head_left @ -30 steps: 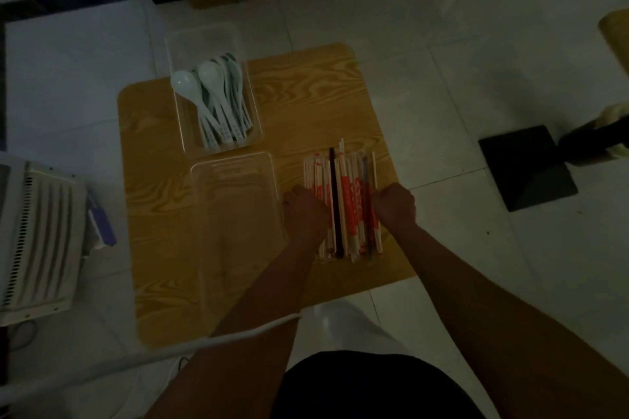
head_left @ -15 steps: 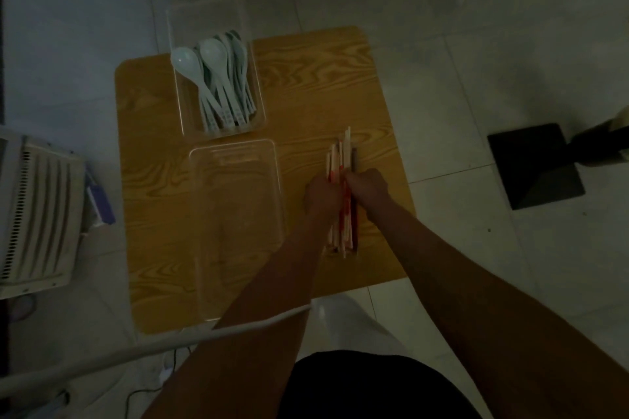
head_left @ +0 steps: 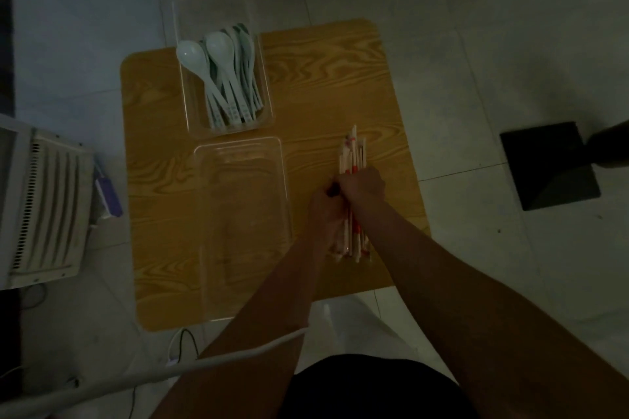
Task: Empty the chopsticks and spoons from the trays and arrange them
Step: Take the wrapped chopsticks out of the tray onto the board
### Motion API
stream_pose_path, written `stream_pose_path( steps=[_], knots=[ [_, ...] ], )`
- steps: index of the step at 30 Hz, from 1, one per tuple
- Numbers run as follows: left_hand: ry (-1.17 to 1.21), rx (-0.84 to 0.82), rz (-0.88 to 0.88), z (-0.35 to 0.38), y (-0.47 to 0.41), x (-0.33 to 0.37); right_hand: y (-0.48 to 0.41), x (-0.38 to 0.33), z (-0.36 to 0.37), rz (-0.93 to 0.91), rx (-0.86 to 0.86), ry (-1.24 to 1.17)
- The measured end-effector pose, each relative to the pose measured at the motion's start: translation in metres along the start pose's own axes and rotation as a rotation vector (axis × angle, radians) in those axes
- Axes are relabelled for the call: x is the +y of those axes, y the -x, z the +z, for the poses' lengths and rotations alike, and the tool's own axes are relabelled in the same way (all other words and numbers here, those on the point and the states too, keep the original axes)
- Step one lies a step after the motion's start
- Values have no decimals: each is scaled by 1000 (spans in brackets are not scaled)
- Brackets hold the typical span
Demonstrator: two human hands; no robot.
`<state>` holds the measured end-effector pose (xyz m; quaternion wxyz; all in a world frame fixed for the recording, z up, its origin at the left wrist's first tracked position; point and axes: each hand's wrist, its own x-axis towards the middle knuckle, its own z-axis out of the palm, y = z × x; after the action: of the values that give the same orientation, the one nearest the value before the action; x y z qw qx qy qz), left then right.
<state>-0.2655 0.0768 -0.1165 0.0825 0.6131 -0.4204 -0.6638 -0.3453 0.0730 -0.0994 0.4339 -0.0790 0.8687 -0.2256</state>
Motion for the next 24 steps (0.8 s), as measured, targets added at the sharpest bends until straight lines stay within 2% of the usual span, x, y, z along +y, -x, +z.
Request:
stream_pose_path(
  steps=[8,12,15,19,24],
  knots=[
    [254,-70,-57,-1,9,0,2,0,4,-48,114,46],
    [294,-114,-28,-3,15,-3,-5,4,2,-45,47,69],
    [414,-158,-16,-4,18,-2,-10,2,6,-18,0,51],
    [503,-94,-63,-1,21,2,-10,1,15,-23,49,95],
    [618,-79,-106,2,25,3,-4,1,12,-163,89,98]
  ],
)
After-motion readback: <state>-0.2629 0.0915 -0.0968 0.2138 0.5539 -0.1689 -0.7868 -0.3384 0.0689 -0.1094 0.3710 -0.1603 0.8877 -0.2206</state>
